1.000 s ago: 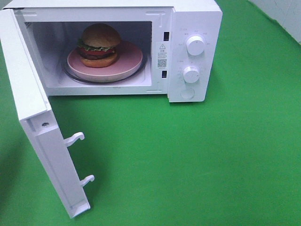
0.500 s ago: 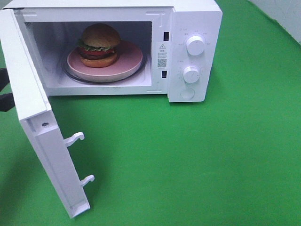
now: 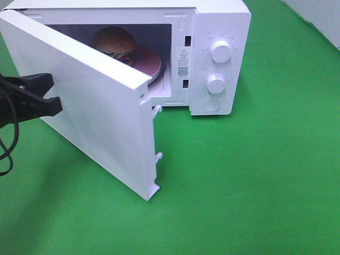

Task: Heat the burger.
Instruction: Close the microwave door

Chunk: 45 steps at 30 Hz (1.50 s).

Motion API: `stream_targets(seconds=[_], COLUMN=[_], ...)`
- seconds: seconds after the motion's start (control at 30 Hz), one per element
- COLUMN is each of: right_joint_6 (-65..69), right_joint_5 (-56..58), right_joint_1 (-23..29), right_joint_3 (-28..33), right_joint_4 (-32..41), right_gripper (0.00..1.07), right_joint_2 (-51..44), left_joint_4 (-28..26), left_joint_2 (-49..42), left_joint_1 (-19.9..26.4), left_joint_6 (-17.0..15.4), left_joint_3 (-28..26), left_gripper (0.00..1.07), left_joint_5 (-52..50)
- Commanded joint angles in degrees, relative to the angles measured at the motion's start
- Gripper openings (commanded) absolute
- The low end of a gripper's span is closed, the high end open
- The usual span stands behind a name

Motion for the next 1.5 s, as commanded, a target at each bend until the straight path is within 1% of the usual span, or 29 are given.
stream_targets(seconds=[0.03, 0.07, 0.17, 0.2, 0.23, 0.3, 0.33, 0.37, 0.47, 0.53, 0.57, 0.6, 0.63, 0.67, 0.77, 0.83, 0.87, 0.9, 1.0, 1.03, 1.13, 1.17, 1.2, 1.23, 1.3, 1.33, 1.37, 1.47, 1.5], right_joint_6=[0.17, 0.17, 0.17, 0.17, 0.17, 0.17, 0.17, 0.17, 0.17, 0.17, 0.17, 0.17, 0.17, 0.17, 0.17, 0.17, 0.17, 0.17, 0.17, 0.17, 0.17, 0.17, 0.17, 0.17, 0.17, 0.17, 0.17, 0.17, 0.17], right_joint_5=[-0.63, -0.63, -0.63, -0.63, -0.63, -0.63, -0.63, -0.63, -0.63, -0.63, -0.63, -0.63, -0.63, -0.63, -0.63, -0.63, -0.63, -0.63, -0.63, -0.63, -0.63, -0.63, -0.63, -0.63, -0.63, -0.63, -0.63, -0.63, -0.63], right_joint_1=[-0.4, -0.4, -0.4, -0.4, -0.4, -0.4, -0.4, -0.4, -0.4, -0.4, -0.4, -0.4, -0.4, -0.4, -0.4, -0.4, -0.4, -0.4, -0.4, -0.4, -0.4, -0.4, -0.4, -0.4, -0.4, -0.4, -0.4, -0.4, -0.4], right_joint_3=[0.17, 0.17, 0.17, 0.17, 0.17, 0.17, 0.17, 0.17, 0.17, 0.17, 0.17, 0.17, 0.17, 0.17, 0.17, 0.17, 0.17, 0.17, 0.17, 0.17, 0.17, 0.17, 0.17, 0.17, 0.17, 0.17, 0.17, 0.17, 0.17], right_joint_4=[-0.29, -0.29, -0.29, -0.29, -0.29, -0.29, -0.29, -0.29, -0.29, -0.29, -0.29, -0.29, -0.29, -0.29, -0.29, -0.29, -0.29, -0.29, -0.29, -0.29, -0.29, -0.29, -0.29, -0.29, -0.29, -0.29, -0.29, -0.29, -0.29], right_gripper=[0.74, 0.74, 0.74, 0.74, 0.74, 0.74, 0.74, 0.74, 0.74, 0.74, 0.74, 0.74, 0.74, 0.74, 0.74, 0.74, 0.74, 0.74, 0.74, 0.74, 0.74, 0.74, 0.74, 0.74, 0.74, 0.74, 0.74, 0.74, 0.74], right_joint_2=[-1.55, -1.55, -1.55, -1.55, -1.55, -1.55, -1.55, -1.55, -1.55, -1.55, -1.55, -1.55, -1.55, -1.55, -1.55, -1.55, -1.55, -1.55, -1.55, -1.55, -1.55, -1.55, -1.55, -1.55, -1.55, -1.55, -1.55, -1.55, -1.55], left_joint_4=[-2.69, -4.47, -5.39, -7.22, -7.22, -10.49, -10.49, -11.29, -11.57, -11.86, -11.86, -11.92, -11.92, -11.86, -12.09, -12.26, -12.26, -12.32, -12.38, -12.66, -12.78, -12.89, -12.89, -13.06, -13.24, -13.35, -13.35, -13.64, -13.64], left_joint_2=[2.46, 3.78, 4.35, 5.44, 5.44, 7.56, 7.56, 8.65, 9.11, 11.29, 11.29, 12.15, 12.15, 13.58, 14.09, 15.99, 15.99, 17.13, 18.22, 19.25, 20.11, 20.97, 20.97, 21.83, 22.23, 23.15, 23.15, 25.04, 25.04], left_joint_1=[-3.78, -5.16, -5.9, -7.22, -7.22, -9.63, -9.63, -10.66, -11.0, -12.2, -12.2, -12.72, -12.72, -13.06, -13.29, -13.81, -13.81, -14.27, -14.55, -14.84, -14.84, -14.84, -14.84, -14.84, -14.84, -14.84, -14.84, -14.84, -14.84], left_joint_6=[0.52, 0.52, 0.52, 0.52, 0.52, 0.52, 0.52, 0.57, 0.69, 0.69, 0.69, 0.69, 0.69, 0.69, 0.69, 0.69, 0.69, 0.69, 0.69, 0.69, 0.69, 0.63, 0.63, 0.63, 0.69, 0.69, 0.69, 0.69, 0.69], left_joint_3=[-3.78, -5.16, -5.9, -7.16, -7.16, -9.85, -9.85, -11.29, -11.92, -15.36, -15.36, -17.19, -17.19, -19.71, -20.8, -24.75, -24.75, -26.64, -28.3, -30.08, -31.63, -33.46, -33.46, -35.01, -35.7, -37.13, -37.13, -39.88, -39.88], left_gripper=[0.0, 0.0, 0.0, 0.0, 0.0, 0.0, 0.0, 0.0, 0.0, 0.0, 0.0, 0.0, 0.0, 0.0, 0.0, 0.0, 0.0, 0.0, 0.0, 0.0, 0.0, 0.0, 0.0, 0.0, 0.0, 0.0, 0.0, 0.0, 0.0], left_joint_5=[-0.86, -0.86, -0.86, -0.86, -0.86, -0.86, -0.86, -0.63, -0.57, 0.8, 0.8, 1.95, 1.95, 3.32, 3.72, 5.27, 5.27, 5.73, 5.84, 6.02, 6.47, 7.68, 7.68, 8.54, 8.37, 8.19, 8.19, 8.19, 8.19])
